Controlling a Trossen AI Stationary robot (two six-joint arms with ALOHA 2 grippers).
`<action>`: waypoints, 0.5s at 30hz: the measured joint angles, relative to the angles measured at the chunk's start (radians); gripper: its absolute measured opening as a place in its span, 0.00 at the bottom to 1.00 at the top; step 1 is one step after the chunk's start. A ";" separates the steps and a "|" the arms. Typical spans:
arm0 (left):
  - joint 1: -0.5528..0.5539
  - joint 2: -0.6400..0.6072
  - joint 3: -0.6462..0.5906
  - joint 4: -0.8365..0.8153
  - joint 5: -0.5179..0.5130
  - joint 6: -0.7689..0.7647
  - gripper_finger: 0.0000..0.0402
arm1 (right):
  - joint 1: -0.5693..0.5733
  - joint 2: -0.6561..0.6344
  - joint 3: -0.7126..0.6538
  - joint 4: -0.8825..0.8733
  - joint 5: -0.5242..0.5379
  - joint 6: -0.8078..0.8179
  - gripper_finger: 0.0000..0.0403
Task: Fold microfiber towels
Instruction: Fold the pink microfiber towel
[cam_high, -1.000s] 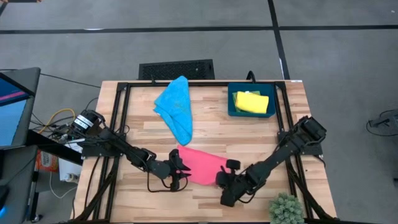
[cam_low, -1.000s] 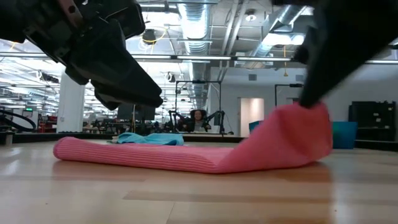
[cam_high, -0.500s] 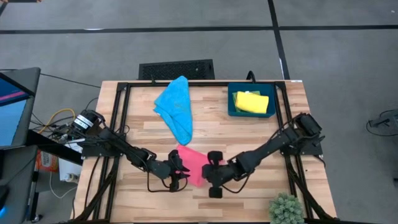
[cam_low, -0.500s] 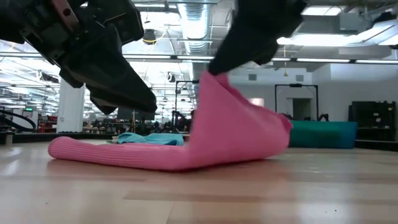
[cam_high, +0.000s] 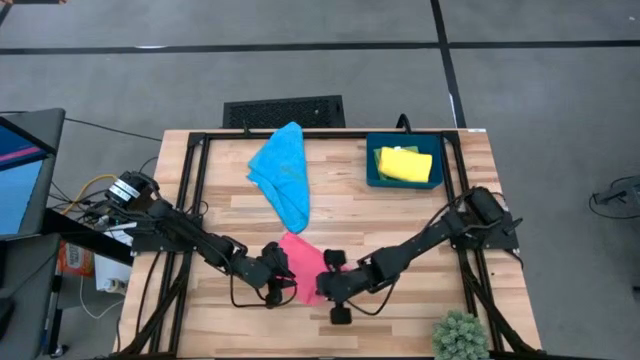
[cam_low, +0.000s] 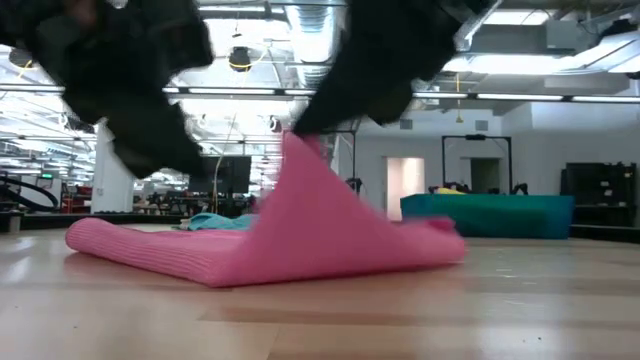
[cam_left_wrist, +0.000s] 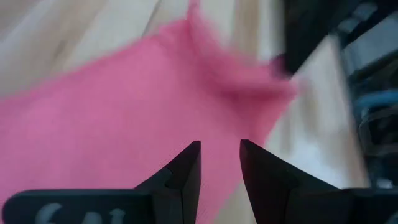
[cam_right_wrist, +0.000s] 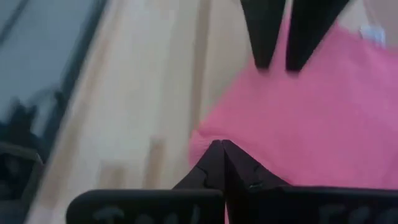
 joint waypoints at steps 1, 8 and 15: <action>-0.007 -0.015 -0.002 -0.058 0.000 -0.011 0.26 | -0.002 0.017 0.016 0.030 0.001 -0.003 0.03; -0.070 -0.047 -0.001 -0.207 -0.031 -0.114 0.26 | -0.006 0.108 0.117 0.015 -0.034 -0.070 0.04; -0.105 -0.062 -0.004 -0.271 -0.071 -0.153 0.26 | -0.020 0.203 0.236 0.004 -0.041 -0.107 0.04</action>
